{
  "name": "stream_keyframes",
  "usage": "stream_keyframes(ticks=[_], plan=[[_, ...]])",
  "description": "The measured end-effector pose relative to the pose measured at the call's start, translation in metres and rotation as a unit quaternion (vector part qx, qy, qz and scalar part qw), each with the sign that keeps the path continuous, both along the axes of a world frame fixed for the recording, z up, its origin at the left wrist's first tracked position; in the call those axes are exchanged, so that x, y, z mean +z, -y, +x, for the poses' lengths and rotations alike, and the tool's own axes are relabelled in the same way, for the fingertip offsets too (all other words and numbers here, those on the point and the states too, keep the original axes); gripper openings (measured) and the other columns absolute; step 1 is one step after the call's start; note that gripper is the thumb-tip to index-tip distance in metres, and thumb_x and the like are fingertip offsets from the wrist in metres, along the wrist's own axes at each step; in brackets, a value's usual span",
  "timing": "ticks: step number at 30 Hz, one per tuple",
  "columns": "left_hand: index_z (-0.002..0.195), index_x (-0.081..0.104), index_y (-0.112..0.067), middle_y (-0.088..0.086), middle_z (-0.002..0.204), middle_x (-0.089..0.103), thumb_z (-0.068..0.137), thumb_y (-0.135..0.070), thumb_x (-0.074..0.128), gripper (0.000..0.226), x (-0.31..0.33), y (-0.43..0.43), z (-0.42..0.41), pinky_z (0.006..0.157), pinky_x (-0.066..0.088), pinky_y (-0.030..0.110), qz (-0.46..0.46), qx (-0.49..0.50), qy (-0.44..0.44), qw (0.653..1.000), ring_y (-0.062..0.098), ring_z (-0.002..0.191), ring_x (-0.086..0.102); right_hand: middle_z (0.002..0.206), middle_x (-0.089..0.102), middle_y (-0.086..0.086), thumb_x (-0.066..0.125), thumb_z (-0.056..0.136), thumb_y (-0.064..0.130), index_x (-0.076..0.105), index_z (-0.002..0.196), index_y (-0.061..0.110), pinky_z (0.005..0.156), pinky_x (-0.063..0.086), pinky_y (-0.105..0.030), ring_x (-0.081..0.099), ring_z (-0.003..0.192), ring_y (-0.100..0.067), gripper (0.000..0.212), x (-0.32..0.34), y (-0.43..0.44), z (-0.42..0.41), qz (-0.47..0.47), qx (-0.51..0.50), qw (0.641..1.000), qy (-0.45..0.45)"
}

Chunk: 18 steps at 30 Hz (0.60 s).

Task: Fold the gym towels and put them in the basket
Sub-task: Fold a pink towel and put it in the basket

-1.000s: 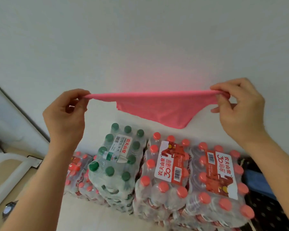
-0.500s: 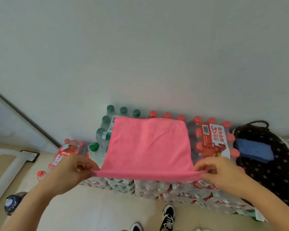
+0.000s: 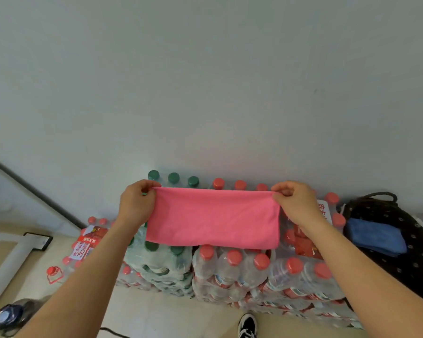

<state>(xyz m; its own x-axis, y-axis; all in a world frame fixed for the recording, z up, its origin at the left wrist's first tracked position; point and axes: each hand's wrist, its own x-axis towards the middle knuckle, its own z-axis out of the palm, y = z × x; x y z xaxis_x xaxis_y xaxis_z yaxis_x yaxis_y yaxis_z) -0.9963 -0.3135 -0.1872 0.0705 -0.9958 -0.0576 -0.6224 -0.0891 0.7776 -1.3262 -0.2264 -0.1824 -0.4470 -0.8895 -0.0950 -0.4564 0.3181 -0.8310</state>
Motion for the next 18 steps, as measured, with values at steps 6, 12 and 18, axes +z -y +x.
stream_keyframes(ticks=[6, 12, 18], plan=[[0.102, 0.07, -0.014, 0.001, 0.099, 0.066, 0.086, -0.002, 0.048, 0.029, -0.015, 0.018, -0.007, 0.086, 0.045, 0.033, 0.027, 0.019, 0.037, 0.999, 0.019, 0.093, 0.057, 0.09, 0.067, 0.004, 0.062, 0.087, 0.005, 0.068, 0.091, 0.018, 0.079, 0.047, -0.025, 0.062, 0.086, -0.011, 0.015, -0.017, 0.019, -0.003, 0.03, 0.021, 0.999, -0.033], [0.1, 0.066, -0.018, -0.002, 0.096, 0.063, 0.088, -0.004, 0.049, 0.026, -0.023, 0.021, -0.012, 0.08, 0.041, 0.029, 0.021, 0.026, 0.069, 0.997, 0.017, 0.09, 0.054, 0.101, 0.07, -0.001, 0.058, 0.089, 0.008, 0.069, 0.101, 0.014, 0.076, 0.042, -0.021, 0.059, 0.084, -0.009, 0.017, -0.025, 0.025, 0.0, 0.048, 0.043, 0.993, -0.1], [0.108, 0.062, -0.017, -0.002, 0.096, 0.061, 0.091, -0.01, 0.049, 0.023, -0.032, 0.02, -0.013, 0.078, 0.04, 0.029, 0.006, 0.015, 0.104, 0.994, 0.016, 0.086, 0.053, 0.106, 0.07, -0.003, 0.057, 0.092, 0.012, 0.067, 0.108, 0.013, 0.078, 0.045, -0.022, 0.064, 0.091, -0.016, 0.019, -0.03, 0.021, 0.004, 0.061, 0.064, 0.982, -0.168]])
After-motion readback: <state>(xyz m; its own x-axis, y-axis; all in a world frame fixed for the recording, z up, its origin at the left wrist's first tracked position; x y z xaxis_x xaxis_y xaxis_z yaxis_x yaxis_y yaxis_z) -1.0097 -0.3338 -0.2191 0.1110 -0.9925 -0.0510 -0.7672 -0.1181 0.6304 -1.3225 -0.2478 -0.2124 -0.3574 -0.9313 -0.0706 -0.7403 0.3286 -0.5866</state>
